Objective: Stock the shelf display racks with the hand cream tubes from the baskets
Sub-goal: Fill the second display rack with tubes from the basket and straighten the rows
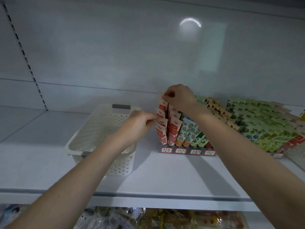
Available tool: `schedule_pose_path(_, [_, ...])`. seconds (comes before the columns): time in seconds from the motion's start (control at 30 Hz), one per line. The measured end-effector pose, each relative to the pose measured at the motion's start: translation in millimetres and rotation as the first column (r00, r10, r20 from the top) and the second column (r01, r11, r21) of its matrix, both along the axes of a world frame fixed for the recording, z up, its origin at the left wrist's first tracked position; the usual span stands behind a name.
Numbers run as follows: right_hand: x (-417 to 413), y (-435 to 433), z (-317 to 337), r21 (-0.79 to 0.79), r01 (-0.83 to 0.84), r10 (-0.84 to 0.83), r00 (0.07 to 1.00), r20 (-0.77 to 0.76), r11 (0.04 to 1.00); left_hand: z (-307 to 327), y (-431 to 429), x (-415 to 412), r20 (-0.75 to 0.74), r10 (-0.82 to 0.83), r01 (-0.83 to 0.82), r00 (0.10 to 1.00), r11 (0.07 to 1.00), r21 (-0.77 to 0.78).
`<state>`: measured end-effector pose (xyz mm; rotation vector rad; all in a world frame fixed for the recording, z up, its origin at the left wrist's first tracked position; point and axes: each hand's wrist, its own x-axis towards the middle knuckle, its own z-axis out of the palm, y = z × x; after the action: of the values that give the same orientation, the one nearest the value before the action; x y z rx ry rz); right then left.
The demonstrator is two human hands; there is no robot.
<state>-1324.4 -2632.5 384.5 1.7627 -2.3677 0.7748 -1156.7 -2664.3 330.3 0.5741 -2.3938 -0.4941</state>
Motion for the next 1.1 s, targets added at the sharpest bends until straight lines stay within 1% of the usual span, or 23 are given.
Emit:
schedule_pose_path(0.03, [3,2,0,-0.006,-0.024,0.024,1.0,0.006,1.0,-1,-1,0,-0.003,0.002,-0.002,1.0,1.0,-0.002])
schedule_pose_path(0.1, [11,5,-2,0.047,-0.078,0.078,0.997,0.002,0.996,-1,-2,-1,-0.004,0.006,-0.006,1.0,1.0,-0.002])
schedule_pose_path(0.17, [15,5,-5,0.124,-0.091,0.099,0.993,-0.063,0.988,-1,-2,-2,0.002,0.008,-0.008,1.0,1.0,-0.003])
schedule_pose_path(0.23, [15,3,-6,0.154,-0.061,0.081,0.988,-0.131,0.986,0,0,-3,0.015,0.006,-0.006,1.0,1.0,-0.001])
schedule_pose_path(0.37, [12,-1,-5,0.159,0.02,0.014,0.977,-0.215,0.987,1,1,-3,0.012,0.008,-0.008,1.0,1.0,-0.004])
schedule_pose_path(0.5, [13,-4,-8,0.149,0.049,0.01,0.929,-0.369,0.988,1,1,-4,0.015,0.007,-0.007,1.0,1.0,0.004])
schedule_pose_path(0.6, [13,-4,-11,0.162,0.054,0.021,0.904,-0.427,0.985,0,1,-4,0.01,0.006,-0.006,1.0,1.0,0.002])
schedule_pose_path(0.67, [12,-4,-10,0.164,0.05,0.019,0.92,-0.392,0.985,1,1,-5,0.01,0.005,-0.005,1.0,1.0,-0.001])
schedule_pose_path(0.73, [10,-1,-8,0.15,0.027,0.021,0.952,-0.306,0.988,1,2,-5,0.018,0.009,-0.009,1.0,1.0,-0.002])
schedule_pose_path(0.8, [9,7,-6,0.074,-0.021,0.037,0.976,-0.213,0.997,1,2,-5,0.017,0.007,-0.007,1.0,1.0,-0.004])
schedule_pose_path(0.87, [9,19,-3,-0.034,-0.072,0.069,0.994,-0.082,0.997,1,3,-5,0.008,0.004,-0.004,1.0,1.0,0.0])
schedule_pose_path(0.9, [10,25,-1,-0.056,-0.097,0.097,0.995,-0.01,0.994,1,3,-5,0.006,0.002,-0.002,1.0,1.0,0.005])
schedule_pose_path(0.93, [11,31,0,-0.036,-0.122,0.124,0.991,0.052,0.992,1,4,-5,0.003,0.003,-0.003,1.0,1.0,0.01])
schedule_pose_path(0.97, [13,35,0,0.021,-0.146,0.144,0.985,0.095,0.989,2,4,-4,0.0,0.007,-0.007,1.0,1.0,0.015])
schedule_pose_path(1.0, [14,38,-1,0.098,-0.164,0.154,0.982,0.105,0.982,2,5,-4,-0.004,0.009,-0.008,1.0,1.0,0.019])
schedule_pose_path(1.07, [17,39,-6,0.21,-0.176,0.167,0.984,0.06,0.962,3,5,-5,-0.014,0.002,-0.002,1.0,1.0,0.022])
schedule_pose_path(1.1, [17,39,-9,0.229,-0.173,0.168,0.985,0.038,0.958,3,5,-5,-0.012,0.001,-0.001,1.0,1.0,0.021])
